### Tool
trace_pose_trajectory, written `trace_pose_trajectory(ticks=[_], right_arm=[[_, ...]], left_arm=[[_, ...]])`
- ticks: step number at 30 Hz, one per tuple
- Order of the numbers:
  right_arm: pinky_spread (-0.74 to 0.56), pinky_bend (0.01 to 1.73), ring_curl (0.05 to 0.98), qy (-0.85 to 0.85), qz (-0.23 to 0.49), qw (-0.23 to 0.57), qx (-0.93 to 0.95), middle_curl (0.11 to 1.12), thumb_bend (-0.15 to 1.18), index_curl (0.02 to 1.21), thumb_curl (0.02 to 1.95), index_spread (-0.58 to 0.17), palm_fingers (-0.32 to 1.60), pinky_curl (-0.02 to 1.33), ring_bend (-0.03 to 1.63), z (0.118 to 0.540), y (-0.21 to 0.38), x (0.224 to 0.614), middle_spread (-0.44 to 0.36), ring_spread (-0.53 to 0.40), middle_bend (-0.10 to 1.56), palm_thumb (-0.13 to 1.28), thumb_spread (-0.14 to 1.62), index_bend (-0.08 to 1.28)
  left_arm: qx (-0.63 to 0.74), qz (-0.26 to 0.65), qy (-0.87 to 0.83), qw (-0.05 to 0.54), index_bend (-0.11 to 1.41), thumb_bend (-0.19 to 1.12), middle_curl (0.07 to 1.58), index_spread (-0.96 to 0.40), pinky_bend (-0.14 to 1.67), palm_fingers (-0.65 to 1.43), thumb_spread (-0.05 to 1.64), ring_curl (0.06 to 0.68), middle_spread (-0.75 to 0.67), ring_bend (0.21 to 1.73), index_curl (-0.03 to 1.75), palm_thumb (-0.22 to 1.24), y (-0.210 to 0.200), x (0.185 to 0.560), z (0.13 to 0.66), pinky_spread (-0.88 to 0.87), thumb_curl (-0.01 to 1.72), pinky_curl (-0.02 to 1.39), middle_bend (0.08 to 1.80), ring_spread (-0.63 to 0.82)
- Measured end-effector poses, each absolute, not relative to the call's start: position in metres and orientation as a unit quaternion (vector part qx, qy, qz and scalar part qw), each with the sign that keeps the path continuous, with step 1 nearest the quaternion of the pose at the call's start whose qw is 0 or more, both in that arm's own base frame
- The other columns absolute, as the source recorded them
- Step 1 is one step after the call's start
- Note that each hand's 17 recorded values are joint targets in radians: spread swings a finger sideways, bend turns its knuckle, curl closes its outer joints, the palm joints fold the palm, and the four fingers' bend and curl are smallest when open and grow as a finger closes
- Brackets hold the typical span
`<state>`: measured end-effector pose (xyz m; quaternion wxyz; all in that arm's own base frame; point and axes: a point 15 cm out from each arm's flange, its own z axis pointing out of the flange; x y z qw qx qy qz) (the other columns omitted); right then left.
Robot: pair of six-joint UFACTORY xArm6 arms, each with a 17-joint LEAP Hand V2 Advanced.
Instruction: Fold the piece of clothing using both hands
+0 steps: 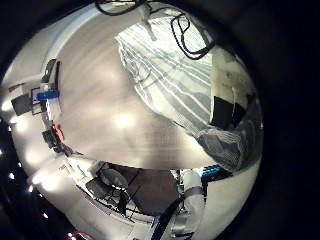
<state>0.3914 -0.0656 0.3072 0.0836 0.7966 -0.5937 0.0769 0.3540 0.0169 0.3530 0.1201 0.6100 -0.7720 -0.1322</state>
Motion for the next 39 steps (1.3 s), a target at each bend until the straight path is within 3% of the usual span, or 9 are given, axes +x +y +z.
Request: trace_pose_trajectory(ticks=[8, 13, 18, 26, 39], right_arm=[[-0.20, 1.32, 0.714, -0.603, 0.091, 0.048, 0.791, 0.88, -0.01, 0.85, 0.62, -0.294, 1.11, 0.78, 1.39, 0.352, -0.062, 0.364, -0.171, -0.213, 1.26, 0.99, 1.09, 1.08], [-0.21, 1.30, 0.719, -0.612, 0.091, 0.012, 0.785, 0.87, -0.01, 0.85, 0.64, -0.286, 1.11, 0.80, 1.39, 0.372, -0.051, 0.372, -0.162, -0.211, 1.27, 0.99, 1.08, 1.08], [-0.21, 1.29, 0.720, -0.613, 0.096, -0.002, 0.784, 0.85, -0.01, 0.85, 0.66, -0.280, 1.12, 0.81, 1.39, 0.395, -0.042, 0.424, -0.156, -0.208, 1.28, 0.99, 1.07, 1.08], [-0.22, 1.27, 0.720, -0.614, 0.093, -0.011, 0.784, 0.84, -0.01, 0.85, 0.69, -0.275, 1.12, 0.84, 1.39, 0.393, -0.016, 0.519, -0.149, -0.206, 1.30, 1.00, 1.05, 1.07], [-0.23, 1.24, 0.719, -0.601, 0.081, -0.013, 0.795, 0.81, -0.01, 0.86, 0.71, -0.273, 1.13, 0.88, 1.40, 0.301, 0.060, 0.600, -0.143, -0.203, 1.31, 0.99, 1.06, 1.07]], left_arm=[[0.609, -0.141, -0.774, 0.108, 0.46, -0.02, 1.04, -0.75, 0.85, 1.07, 1.07, 0.522, -0.56, 1.34, 1.27, 0.73, 0.025, 0.327, 0.372, -0.70, 0.56, 0.89, 0.95, -0.45], [0.615, -0.140, -0.769, 0.105, 0.45, -0.02, 1.04, -0.75, 0.84, 1.08, 1.06, 0.522, -0.56, 1.34, 1.27, 0.73, 0.034, 0.326, 0.376, -0.71, 0.55, 0.90, 0.95, -0.45], [0.626, -0.135, -0.761, 0.107, 0.45, -0.02, 1.04, -0.75, 0.83, 1.08, 1.06, 0.522, -0.56, 1.33, 1.28, 0.72, 0.041, 0.352, 0.376, -0.71, 0.55, 0.90, 0.94, -0.45], [0.651, -0.126, -0.740, 0.115, 0.44, -0.02, 1.04, -0.75, 0.83, 1.08, 1.07, 0.522, -0.56, 1.33, 1.28, 0.73, 0.054, 0.401, 0.366, -0.72, 0.55, 0.91, 0.94, -0.45], [0.690, -0.135, -0.694, 0.155, 0.42, -0.02, 1.04, -0.75, 0.81, 1.08, 1.07, 0.521, -0.56, 1.32, 1.28, 0.71, 0.086, 0.456, 0.295, -0.73, 0.54, 0.92, 0.94, -0.45]])
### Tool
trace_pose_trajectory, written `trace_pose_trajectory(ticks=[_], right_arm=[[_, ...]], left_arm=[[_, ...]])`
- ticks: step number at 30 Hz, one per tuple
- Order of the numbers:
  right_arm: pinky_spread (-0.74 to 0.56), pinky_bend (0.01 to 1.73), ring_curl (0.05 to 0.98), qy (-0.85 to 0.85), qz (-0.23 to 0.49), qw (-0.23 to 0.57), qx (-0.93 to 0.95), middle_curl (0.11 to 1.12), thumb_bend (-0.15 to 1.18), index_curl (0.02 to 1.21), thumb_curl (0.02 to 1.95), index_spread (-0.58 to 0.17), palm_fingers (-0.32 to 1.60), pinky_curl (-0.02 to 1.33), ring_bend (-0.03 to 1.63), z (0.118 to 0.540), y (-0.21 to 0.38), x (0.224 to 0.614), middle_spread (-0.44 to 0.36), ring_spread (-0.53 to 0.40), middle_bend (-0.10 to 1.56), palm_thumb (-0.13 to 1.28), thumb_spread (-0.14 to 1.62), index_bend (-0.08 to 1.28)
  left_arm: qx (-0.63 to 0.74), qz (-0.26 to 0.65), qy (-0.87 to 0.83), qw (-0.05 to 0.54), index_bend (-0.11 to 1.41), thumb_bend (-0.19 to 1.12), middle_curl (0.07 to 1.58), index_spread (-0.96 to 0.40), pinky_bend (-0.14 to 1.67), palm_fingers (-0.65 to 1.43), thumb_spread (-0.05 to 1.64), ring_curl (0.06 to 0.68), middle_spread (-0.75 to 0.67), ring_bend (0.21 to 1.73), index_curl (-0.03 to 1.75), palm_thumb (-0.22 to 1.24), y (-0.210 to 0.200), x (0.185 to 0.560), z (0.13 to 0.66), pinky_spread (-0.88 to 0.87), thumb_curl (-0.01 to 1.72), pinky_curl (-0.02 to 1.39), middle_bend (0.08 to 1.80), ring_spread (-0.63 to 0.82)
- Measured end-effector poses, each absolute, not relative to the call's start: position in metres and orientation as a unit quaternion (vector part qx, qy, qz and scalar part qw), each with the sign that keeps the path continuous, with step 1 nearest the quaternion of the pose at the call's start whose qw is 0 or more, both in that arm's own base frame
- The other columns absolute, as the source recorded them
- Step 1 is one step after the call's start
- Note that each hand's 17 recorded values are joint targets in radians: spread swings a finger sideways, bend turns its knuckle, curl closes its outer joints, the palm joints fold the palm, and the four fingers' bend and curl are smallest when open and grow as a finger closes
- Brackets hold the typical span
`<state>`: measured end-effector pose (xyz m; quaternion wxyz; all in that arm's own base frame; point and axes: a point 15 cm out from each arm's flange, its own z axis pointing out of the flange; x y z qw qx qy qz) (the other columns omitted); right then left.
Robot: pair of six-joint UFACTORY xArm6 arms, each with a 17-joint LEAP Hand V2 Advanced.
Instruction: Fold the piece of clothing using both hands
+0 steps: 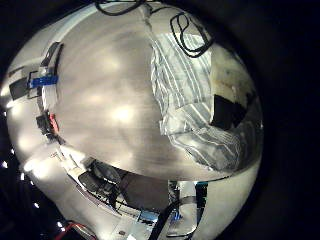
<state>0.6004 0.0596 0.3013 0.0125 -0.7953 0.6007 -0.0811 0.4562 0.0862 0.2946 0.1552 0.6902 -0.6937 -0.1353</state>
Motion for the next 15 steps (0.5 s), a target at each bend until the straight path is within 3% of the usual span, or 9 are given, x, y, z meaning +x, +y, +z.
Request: trace_pose_trajectory(ticks=[15], right_arm=[[-0.23, 1.22, 0.717, 0.601, -0.103, 0.043, -0.792, 0.79, -0.01, 0.86, 0.71, -0.273, 1.13, 0.91, 1.41, 0.237, 0.084, 0.648, -0.142, -0.201, 1.32, 0.95, 1.06, 1.08]], left_arm=[[0.717, -0.128, -0.667, 0.157, 0.43, -0.02, 1.03, -0.76, 0.77, 1.10, 1.11, 0.520, -0.56, 1.30, 1.26, 0.63, 0.119, 0.477, 0.244, -0.75, 0.48, 0.93, 0.94, -0.45]])
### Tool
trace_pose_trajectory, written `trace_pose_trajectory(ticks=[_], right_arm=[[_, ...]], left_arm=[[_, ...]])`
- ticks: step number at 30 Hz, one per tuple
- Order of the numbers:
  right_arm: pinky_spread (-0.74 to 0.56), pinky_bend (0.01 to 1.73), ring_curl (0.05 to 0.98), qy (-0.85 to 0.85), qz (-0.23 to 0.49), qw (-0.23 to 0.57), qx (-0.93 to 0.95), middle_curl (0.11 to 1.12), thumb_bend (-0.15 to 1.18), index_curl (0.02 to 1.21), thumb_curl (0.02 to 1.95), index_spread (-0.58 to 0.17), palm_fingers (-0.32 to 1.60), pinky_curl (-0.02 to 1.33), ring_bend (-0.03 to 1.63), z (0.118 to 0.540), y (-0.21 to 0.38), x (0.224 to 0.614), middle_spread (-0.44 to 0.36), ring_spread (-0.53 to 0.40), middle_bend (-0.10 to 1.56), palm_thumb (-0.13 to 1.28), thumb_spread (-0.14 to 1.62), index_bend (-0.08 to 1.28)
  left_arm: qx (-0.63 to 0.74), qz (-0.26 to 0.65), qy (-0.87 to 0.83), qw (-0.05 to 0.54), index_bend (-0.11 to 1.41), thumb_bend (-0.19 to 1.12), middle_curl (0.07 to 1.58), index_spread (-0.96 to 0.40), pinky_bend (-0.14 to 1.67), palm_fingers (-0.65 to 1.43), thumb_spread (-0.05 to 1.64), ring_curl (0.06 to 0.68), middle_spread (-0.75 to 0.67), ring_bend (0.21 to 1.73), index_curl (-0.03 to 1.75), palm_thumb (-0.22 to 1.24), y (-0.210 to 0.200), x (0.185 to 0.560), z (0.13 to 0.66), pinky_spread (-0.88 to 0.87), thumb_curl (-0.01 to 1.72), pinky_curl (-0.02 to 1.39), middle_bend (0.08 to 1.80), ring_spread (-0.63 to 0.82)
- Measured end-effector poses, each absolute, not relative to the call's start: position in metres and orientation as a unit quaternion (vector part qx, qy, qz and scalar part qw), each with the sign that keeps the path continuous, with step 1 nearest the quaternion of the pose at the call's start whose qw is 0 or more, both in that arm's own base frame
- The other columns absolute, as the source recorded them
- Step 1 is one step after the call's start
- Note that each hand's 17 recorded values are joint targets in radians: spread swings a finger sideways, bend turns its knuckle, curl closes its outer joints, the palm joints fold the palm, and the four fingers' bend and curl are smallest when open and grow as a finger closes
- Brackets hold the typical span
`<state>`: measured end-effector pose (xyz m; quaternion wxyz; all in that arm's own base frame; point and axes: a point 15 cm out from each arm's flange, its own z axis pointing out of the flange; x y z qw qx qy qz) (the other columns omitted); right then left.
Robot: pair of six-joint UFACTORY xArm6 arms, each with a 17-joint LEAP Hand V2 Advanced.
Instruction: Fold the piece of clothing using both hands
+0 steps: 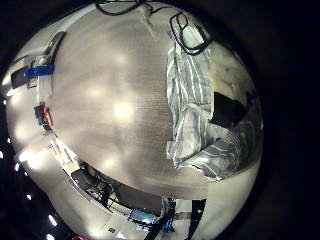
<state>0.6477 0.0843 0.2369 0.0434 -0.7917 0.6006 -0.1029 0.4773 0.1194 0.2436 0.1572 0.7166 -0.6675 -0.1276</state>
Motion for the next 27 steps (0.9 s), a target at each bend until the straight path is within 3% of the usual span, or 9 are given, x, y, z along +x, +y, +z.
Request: trace_pose_trajectory(ticks=[5, 8, 9, 12, 13, 14, 17, 21, 27], right_arm=[[-0.23, 1.22, 0.717, 0.599, -0.107, 0.049, -0.792, 0.79, -0.02, 0.86, 0.70, -0.272, 1.13, 0.92, 1.41, 0.239, 0.087, 0.650, -0.142, -0.201, 1.32, 0.95, 1.06, 1.08], [-0.25, 1.18, 0.687, 0.603, -0.112, 0.054, -0.788, 0.76, -0.06, 0.83, 0.66, -0.280, 1.11, 0.89, 1.38, 0.242, 0.087, 0.653, -0.144, -0.201, 1.29, 0.81, 1.09, 1.00], [-0.30, 1.14, 0.667, 0.606, -0.112, 0.055, -0.786, 0.73, -0.08, 0.80, 0.63, -0.295, 1.00, 0.85, 1.36, 0.244, 0.083, 0.653, -0.152, -0.210, 1.24, 0.73, 1.10, 0.89], [-0.40, 1.23, 0.651, 0.611, -0.113, 0.054, -0.782, 0.67, -0.06, 0.74, 0.56, -0.356, 0.49, 0.84, 1.33, 0.247, 0.076, 0.653, -0.191, -0.258, 1.01, 0.61, 1.14, 0.53], [-0.38, 1.22, 0.635, 0.612, -0.113, 0.055, -0.781, 0.65, -0.06, 0.71, 0.55, -0.369, 0.40, 0.82, 1.31, 0.248, 0.075, 0.653, -0.193, -0.262, 0.97, 0.59, 1.14, 0.49], [-0.28, 1.13, 0.606, 0.614, -0.114, 0.056, -0.779, 0.61, -0.05, 0.67, 0.52, -0.396, 0.14, 0.83, 1.22, 0.250, 0.071, 0.654, -0.181, -0.241, 0.87, 0.55, 1.16, 0.47], [-0.10, 1.06, 0.512, 0.623, -0.122, 0.068, -0.770, 0.54, -0.03, 0.57, 0.48, -0.433, 0.03, 0.77, 1.07, 0.268, 0.059, 0.655, -0.154, -0.169, 0.72, 0.51, 1.19, 0.40], [0.14, 1.00, 0.432, 0.645, -0.119, 0.102, -0.748, 0.47, -0.03, 0.50, 0.43, -0.441, 0.03, 0.71, 0.97, 0.300, 0.042, 0.654, -0.122, -0.059, 0.61, 0.46, 1.21, 0.35], [0.33, 0.91, 0.389, 0.683, -0.108, 0.124, -0.712, 0.44, -0.02, 0.44, 0.38, -0.386, 0.18, 0.63, 0.98, 0.346, -0.001, 0.635, -0.075, -0.003, 0.58, 0.43, 1.24, 0.26]], left_arm=[[0.720, -0.128, -0.663, 0.160, 0.45, -0.02, 1.03, -0.76, 0.78, 1.10, 1.20, 0.527, -0.56, 1.32, 1.25, 0.57, 0.125, 0.477, 0.238, -0.75, 0.43, 0.94, 0.94, -0.45], [0.724, -0.124, -0.660, 0.158, 0.42, -0.03, 1.02, -0.75, 0.72, 0.96, 1.23, 0.517, -0.56, 1.26, 1.23, 0.51, 0.131, 0.478, 0.238, -0.74, 0.40, 0.93, 0.95, -0.46], [0.725, -0.123, -0.659, 0.156, 0.40, -0.05, 1.02, -0.74, 0.68, 0.84, 1.23, 0.517, -0.55, 1.23, 1.22, 0.46, 0.133, 0.478, 0.238, -0.73, 0.39, 0.94, 0.94, -0.46], [0.730, -0.115, -0.655, 0.157, 0.31, -0.05, 0.99, -0.67, 0.60, 0.37, 1.21, 0.509, -0.50, 1.09, 1.17, 0.34, 0.136, 0.479, 0.238, -0.65, 0.35, 0.95, 0.82, -0.40], [0.733, -0.109, -0.653, 0.157, 0.29, -0.06, 0.94, -0.63, 0.52, 0.08, 1.20, 0.480, -0.42, 1.03, 1.15, 0.30, 0.137, 0.480, 0.238, -0.58, 0.34, 0.95, 0.63, -0.31], [0.734, -0.103, -0.652, 0.159, 0.30, -0.05, 0.92, -0.59, 0.49, 0.03, 1.20, 0.478, -0.36, 1.00, 1.13, 0.27, 0.137, 0.481, 0.238, -0.51, 0.33, 0.95, 0.57, -0.25], [0.743, -0.073, -0.645, 0.164, 0.22, -0.04, 0.77, -0.44, 0.38, -0.12, 1.18, 0.395, -0.12, 0.92, 1.05, 0.21, 0.138, 0.485, 0.244, -0.24, 0.31, 0.90, 0.30, -0.01], [0.748, -0.029, -0.646, 0.149, 0.12, -0.03, 0.61, -0.23, 0.30, -0.17, 1.15, 0.323, 0.18, 0.78, 0.88, 0.14, 0.136, 0.493, 0.268, 0.14, 0.29, 0.80, 0.15, 0.26], [0.745, 0.014, -0.656, 0.115, 0.13, -0.02, 0.47, -0.07, 0.26, -0.13, 1.14, 0.267, 0.38, 0.67, 0.68, 0.11, 0.122, 0.496, 0.318, 0.46, 0.28, 0.65, 0.14, 0.44]])
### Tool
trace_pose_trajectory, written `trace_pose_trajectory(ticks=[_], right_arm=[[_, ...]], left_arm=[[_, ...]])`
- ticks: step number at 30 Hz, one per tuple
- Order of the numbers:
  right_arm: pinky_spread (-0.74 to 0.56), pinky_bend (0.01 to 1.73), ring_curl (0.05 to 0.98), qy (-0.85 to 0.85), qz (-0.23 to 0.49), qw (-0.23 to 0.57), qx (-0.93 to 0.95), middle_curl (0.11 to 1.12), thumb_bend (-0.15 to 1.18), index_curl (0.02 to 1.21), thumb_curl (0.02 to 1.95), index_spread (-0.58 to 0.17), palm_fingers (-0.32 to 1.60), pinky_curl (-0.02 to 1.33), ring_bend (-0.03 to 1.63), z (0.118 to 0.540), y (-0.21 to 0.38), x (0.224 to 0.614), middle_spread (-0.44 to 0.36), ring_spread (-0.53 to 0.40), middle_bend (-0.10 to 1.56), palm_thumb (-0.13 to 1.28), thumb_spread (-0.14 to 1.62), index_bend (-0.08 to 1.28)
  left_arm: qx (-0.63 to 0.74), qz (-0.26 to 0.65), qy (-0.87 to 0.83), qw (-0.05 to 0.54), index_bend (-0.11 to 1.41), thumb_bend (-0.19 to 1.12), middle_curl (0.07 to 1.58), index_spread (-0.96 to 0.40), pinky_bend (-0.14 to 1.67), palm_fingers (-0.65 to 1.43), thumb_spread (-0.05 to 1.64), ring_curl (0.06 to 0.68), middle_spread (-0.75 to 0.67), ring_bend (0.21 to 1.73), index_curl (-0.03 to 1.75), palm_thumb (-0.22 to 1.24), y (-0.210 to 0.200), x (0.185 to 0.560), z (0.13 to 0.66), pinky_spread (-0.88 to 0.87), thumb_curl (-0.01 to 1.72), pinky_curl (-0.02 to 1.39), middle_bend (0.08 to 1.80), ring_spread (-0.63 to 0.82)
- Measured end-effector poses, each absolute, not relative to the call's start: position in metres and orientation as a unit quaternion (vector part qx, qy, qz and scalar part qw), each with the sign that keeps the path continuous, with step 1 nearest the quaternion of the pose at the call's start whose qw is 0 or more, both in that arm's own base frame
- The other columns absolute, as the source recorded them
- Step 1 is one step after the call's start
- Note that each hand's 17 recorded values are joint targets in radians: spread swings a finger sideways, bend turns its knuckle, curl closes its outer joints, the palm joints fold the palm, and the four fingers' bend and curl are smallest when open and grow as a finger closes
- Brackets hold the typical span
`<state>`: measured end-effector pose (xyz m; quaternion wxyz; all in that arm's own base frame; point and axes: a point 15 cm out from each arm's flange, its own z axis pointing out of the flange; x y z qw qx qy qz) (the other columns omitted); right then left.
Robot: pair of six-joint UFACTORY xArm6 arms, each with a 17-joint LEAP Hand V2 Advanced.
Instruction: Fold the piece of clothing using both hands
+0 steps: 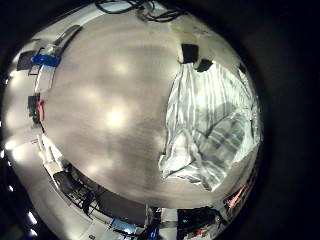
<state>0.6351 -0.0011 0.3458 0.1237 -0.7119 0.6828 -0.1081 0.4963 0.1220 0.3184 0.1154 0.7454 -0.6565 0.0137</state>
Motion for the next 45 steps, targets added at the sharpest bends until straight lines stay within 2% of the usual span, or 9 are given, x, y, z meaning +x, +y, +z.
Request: trace_pose_trajectory(ticks=[4, 11, 16, 23, 34, 37, 41, 43, 45], right_arm=[[0.35, 0.89, 0.387, 0.704, -0.060, 0.087, -0.702, 0.43, -0.02, 0.43, 0.36, -0.329, 0.26, 0.61, 1.03, 0.340, -0.016, 0.602, -0.047, -0.018, 0.59, 0.41, 1.24, 0.20], [0.32, 0.87, 0.376, 0.745, 0.022, 0.030, -0.666, 0.42, -0.03, 0.40, 0.33, -0.256, 0.27, 0.60, 1.05, 0.316, -0.052, 0.555, -0.001, -0.036, 0.56, 0.32, 1.22, 0.18], [0.29, 0.85, 0.356, 0.749, 0.055, 0.029, -0.660, 0.40, -0.02, 0.40, 0.31, -0.243, 0.24, 0.58, 1.01, 0.295, -0.047, 0.553, 0.019, -0.023, 0.53, 0.28, 1.21, 0.19], [0.31, 0.83, 0.322, 0.752, 0.102, 0.027, -0.650, 0.39, -0.02, 0.40, 0.30, -0.228, 0.23, 0.55, 0.95, 0.257, -0.035, 0.555, 0.035, 0.005, 0.49, 0.26, 1.21, 0.19], [0.36, 0.83, 0.301, 0.750, 0.131, 0.009, -0.648, 0.38, -0.02, 0.38, 0.30, -0.211, 0.25, 0.51, 0.93, 0.219, -0.006, 0.558, 0.053, 0.032, 0.46, 0.28, 1.21, 0.18], [0.35, 0.84, 0.305, 0.747, 0.134, 0.004, -0.652, 0.38, -0.01, 0.38, 0.31, -0.203, 0.32, 0.50, 0.97, 0.214, 0.003, 0.557, 0.042, 0.011, 0.46, 0.31, 1.21, 0.17], [0.22, 0.89, 0.327, 0.747, 0.142, -0.004, -0.649, 0.41, 0.00, 0.36, 0.32, -0.202, 0.50, 0.51, 1.08, 0.208, 0.007, 0.554, 0.009, -0.072, 0.55, 0.37, 1.21, 0.15], [0.02, 1.02, 0.344, 0.747, 0.144, -0.007, -0.649, 0.43, 0.01, 0.34, 0.33, -0.214, 0.71, 0.52, 1.15, 0.205, 0.006, 0.553, -0.028, -0.153, 0.58, 0.44, 1.21, 0.14], [-0.16, 1.06, 0.366, 0.747, 0.144, -0.010, -0.649, 0.45, 0.01, 0.35, 0.35, -0.239, 0.86, 0.53, 1.20, 0.203, 0.004, 0.552, -0.060, -0.196, 0.63, 0.49, 1.21, 0.16]], left_arm=[[0.724, 0.003, -0.678, 0.130, 0.14, -0.02, 0.40, -0.03, 0.25, -0.09, 1.13, 0.248, 0.41, 0.64, 0.58, 0.11, 0.096, 0.479, 0.328, 0.54, 0.28, 0.58, 0.14, 0.49], [0.695, -0.024, -0.699, 0.167, 0.16, -0.02, 0.32, -0.01, 0.25, -0.06, 1.13, 0.227, 0.42, 0.60, 0.48, 0.10, 0.055, 0.459, 0.298, 0.57, 0.27, 0.50, 0.15, 0.53], [0.684, -0.029, -0.703, 0.192, 0.16, -0.02, 0.29, 0.00, 0.25, -0.04, 1.13, 0.220, 0.42, 0.58, 0.43, 0.10, 0.040, 0.447, 0.258, 0.57, 0.27, 0.46, 0.16, 0.54], [0.681, -0.008, -0.707, 0.190, 0.17, -0.02, 0.27, 0.00, 0.27, -0.02, 1.13, 0.216, 0.40, 0.57, 0.39, 0.10, 0.011, 0.457, 0.214, 0.57, 0.27, 0.42, 0.16, 0.53], [0.685, -0.014, -0.701, 0.197, 0.17, -0.02, 0.25, 0.00, 0.29, -0.02, 1.14, 0.213, 0.39, 0.56, 0.37, 0.10, 0.012, 0.463, 0.187, 0.57, 0.27, 0.38, 0.17, 0.53], [0.686, -0.014, -0.701, 0.196, 0.17, -0.02, 0.25, 0.00, 0.29, -0.02, 1.14, 0.213, 0.39, 0.56, 0.36, 0.10, 0.014, 0.463, 0.186, 0.57, 0.27, 0.37, 0.17, 0.53], [0.687, -0.014, -0.700, 0.197, 0.17, -0.02, 0.25, 0.00, 0.29, -0.01, 1.14, 0.212, 0.38, 0.56, 0.36, 0.10, 0.016, 0.462, 0.186, 0.57, 0.27, 0.36, 0.17, 0.53], [0.687, -0.016, -0.699, 0.199, 0.17, -0.02, 0.25, 0.00, 0.30, -0.01, 1.15, 0.212, 0.38, 0.55, 0.36, 0.10, 0.016, 0.462, 0.185, 0.57, 0.27, 0.36, 0.17, 0.53], [0.687, -0.017, -0.699, 0.199, 0.17, -0.02, 0.25, 0.00, 0.30, -0.01, 1.15, 0.212, 0.38, 0.55, 0.35, 0.10, 0.014, 0.463, 0.184, 0.57, 0.27, 0.36, 0.17, 0.53]])
